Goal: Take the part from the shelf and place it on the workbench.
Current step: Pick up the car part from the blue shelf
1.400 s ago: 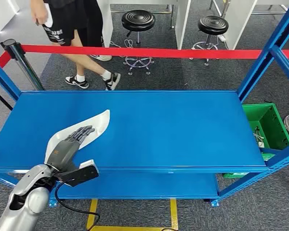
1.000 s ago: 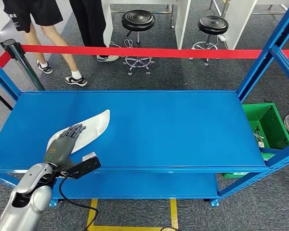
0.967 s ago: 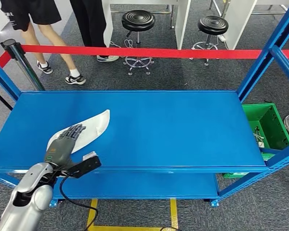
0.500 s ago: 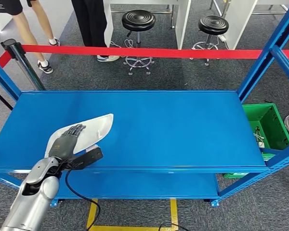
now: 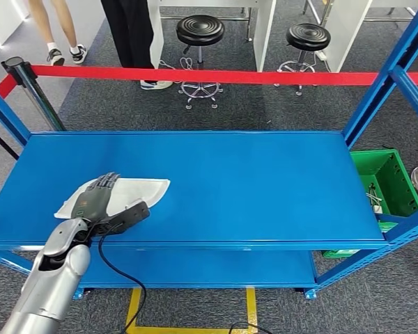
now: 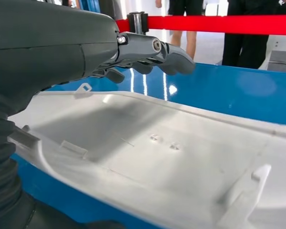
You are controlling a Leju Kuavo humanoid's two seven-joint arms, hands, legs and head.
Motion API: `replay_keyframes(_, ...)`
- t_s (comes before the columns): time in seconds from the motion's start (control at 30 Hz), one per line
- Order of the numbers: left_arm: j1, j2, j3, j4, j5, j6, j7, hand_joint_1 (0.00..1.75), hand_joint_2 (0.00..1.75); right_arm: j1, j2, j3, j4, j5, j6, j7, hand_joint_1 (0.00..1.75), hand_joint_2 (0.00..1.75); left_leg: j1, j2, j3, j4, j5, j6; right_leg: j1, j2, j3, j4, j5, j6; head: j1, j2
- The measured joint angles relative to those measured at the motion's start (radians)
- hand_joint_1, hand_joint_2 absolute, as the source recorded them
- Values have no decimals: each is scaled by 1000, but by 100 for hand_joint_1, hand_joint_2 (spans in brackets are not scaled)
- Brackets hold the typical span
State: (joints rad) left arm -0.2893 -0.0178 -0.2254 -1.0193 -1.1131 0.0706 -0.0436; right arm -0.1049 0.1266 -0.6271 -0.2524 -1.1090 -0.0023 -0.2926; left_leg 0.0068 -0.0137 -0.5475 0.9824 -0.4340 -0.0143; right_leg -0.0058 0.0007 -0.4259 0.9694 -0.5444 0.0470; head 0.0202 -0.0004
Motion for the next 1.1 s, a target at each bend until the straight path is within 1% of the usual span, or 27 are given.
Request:
replay_keyframes(0.53, -15, -9, 11, 31, -13, 10, -1, 2, 175, 0, 0, 0, 2, 0, 0, 2, 0, 0, 0, 0, 1, 0, 0, 0, 0, 0, 2, 0, 0, 0, 0, 0)
replay_keyframes(0.57, -16, -9, 13, 34, -20, 15, -2, 8, 175, 0, 0, 0, 2, 0, 1, 3, 0, 0, 0, 0, 1, 0, 0, 0, 0, 0, 2, 0, 0, 0, 0, 0)
replay_keyframes(0.6, -17, -10, 16, 37, -26, 21, -4, 41, 175, 0, 0, 0, 2, 0, 1, 3, 0, 0, 0, 0, 1, 0, 0, 0, 0, 0, 2, 0, 0, 0, 0, 0)
replay_keyframes(0.7, -17, -14, 27, 47, -43, 37, -15, 155, 175, 0, 0, 0, 3, 0, 1, 5, 0, 0, 0, 0, 1, 0, 0, 0, 0, 0, 2, 0, 0, 0, 0, 0)
replay_keyframes(0.73, -16, -16, 30, 49, -47, 40, -18, 166, 175, 0, 0, 0, 3, 0, 1, 6, 0, 0, 0, 0, 1, 0, 0, 0, 0, 0, 2, 0, 0, 0, 0, 0)
replay_keyframes(0.77, -14, -18, 33, 52, -50, 43, -20, 172, 175, 0, 0, 0, 3, 0, 2, 6, 0, 0, 0, 0, 1, 0, 0, 0, 0, 0, 2, 0, 0, 0, 0, 0)
replay_keyframes(0.8, -11, -19, 35, 54, -52, 44, -21, 175, 175, 0, 0, 0, 3, 0, 2, 6, 0, 0, 0, 0, 1, 0, 0, 0, 0, 0, 2, 0, 0, 0, 0, 0)
replay_keyframes(1.1, 6, -28, 47, 56, -64, 51, -31, 175, 175, 0, 0, 0, 6, 0, 1, 12, 0, 0, 0, 0, 1, 0, 0, 0, 0, 0, 1, 0, 0, 0, 0, 0)
